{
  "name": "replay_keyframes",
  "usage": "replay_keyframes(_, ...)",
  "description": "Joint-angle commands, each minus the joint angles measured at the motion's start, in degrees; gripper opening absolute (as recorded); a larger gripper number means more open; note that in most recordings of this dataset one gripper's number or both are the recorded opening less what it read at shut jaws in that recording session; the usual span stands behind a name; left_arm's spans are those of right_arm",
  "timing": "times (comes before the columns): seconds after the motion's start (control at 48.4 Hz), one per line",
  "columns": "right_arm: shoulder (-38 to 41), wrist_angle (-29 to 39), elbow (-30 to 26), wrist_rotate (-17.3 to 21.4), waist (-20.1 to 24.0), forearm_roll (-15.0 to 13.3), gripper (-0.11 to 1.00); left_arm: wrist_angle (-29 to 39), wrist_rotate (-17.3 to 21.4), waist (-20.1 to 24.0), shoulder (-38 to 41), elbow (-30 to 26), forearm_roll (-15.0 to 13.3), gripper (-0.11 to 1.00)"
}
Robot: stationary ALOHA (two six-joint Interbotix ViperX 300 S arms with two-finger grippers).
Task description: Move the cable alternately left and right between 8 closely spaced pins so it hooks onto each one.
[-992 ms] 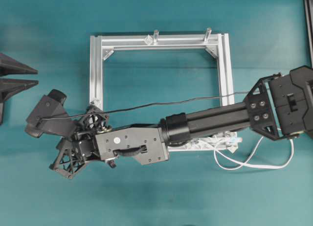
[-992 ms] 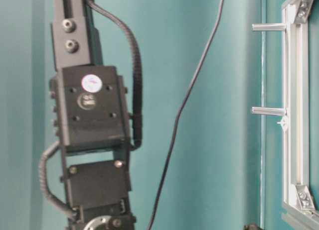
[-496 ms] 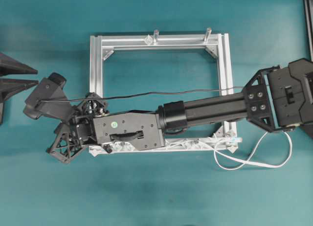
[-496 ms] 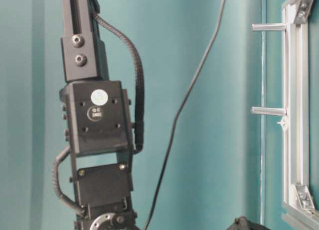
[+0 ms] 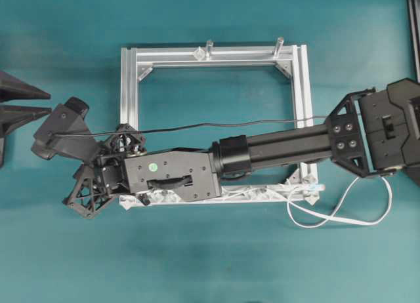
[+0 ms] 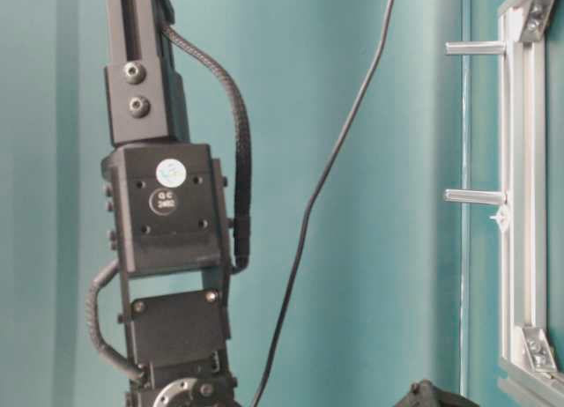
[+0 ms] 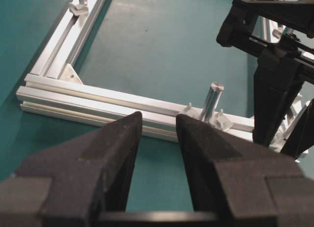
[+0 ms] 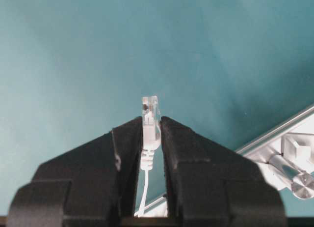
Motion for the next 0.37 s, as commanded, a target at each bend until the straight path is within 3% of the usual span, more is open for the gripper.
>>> replay_keyframes(0.0,-1.8,0.2,-2.1,-0.3,0.2,-0.3,0.15,-0.6,-0.4,0.2,0.4,-0.5,0.2,0.38)
replay_keyframes(0.351,-1.7,4.0,-4.7,-0.8,0.2,-2.5,0.15,-0.6,-0.4,0.2,0.4,-0.5,0.2,0.38)
